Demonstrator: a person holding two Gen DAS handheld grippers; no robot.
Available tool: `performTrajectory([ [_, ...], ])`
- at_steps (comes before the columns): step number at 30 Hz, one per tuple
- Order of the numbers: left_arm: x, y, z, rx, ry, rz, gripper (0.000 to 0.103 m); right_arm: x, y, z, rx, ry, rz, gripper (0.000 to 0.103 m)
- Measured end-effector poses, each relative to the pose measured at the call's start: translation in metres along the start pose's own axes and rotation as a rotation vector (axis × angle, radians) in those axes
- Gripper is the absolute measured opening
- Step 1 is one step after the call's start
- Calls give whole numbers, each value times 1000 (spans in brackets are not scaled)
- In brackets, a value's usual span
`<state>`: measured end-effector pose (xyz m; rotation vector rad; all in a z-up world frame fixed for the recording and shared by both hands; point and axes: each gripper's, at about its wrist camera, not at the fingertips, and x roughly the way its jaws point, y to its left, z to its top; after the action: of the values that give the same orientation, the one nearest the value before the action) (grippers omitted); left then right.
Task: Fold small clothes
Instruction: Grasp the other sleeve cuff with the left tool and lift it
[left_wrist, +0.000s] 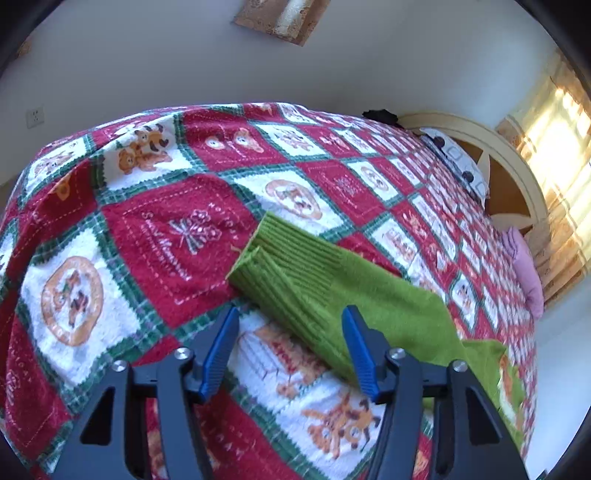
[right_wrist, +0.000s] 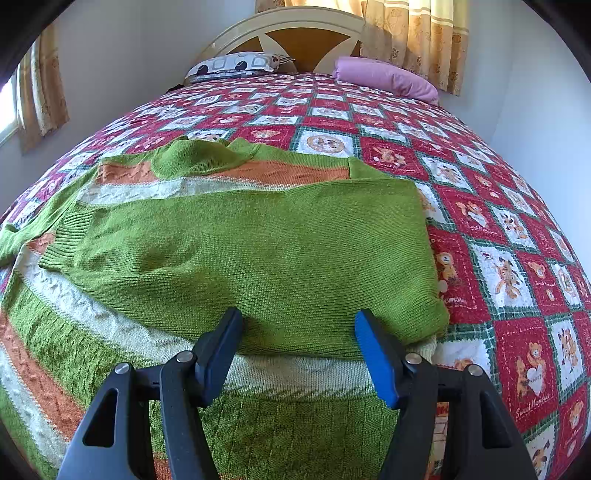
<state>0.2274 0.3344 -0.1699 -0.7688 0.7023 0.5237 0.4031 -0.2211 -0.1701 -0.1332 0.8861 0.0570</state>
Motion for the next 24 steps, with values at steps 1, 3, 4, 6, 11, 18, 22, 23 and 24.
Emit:
performTrajectory([
  [1,1,3,4,-11,-2,-6,59,0,1,0,0,0,0,64],
  [3,6,4,9,-21,-10,-6,57,0,0,0,0,-1,0,64],
  [4,7,4,11,-20,-11,-6,56,0,0,0,0,-1,-1,64],
  [6,10,5,14,-17,-9,11,39,0,0,-1,-1,-1,-1,64],
  [11,-4,3,16,24,-42,-14,5,0,0,-1,0,-2,0,64],
  [18,-50,-17,28,35,-138,-106,5,0,0,-1,0,-11,1,64],
  [22,-73,-39,34,53,-180,-181,5,0,0,-2,0,-13,1,65],
  [23,-77,-46,34,62,-187,-200,5,0,0,-2,0,-13,2,65],
  [24,-80,-53,34,70,-190,-215,5,0,0,-2,0,-13,3,65],
])
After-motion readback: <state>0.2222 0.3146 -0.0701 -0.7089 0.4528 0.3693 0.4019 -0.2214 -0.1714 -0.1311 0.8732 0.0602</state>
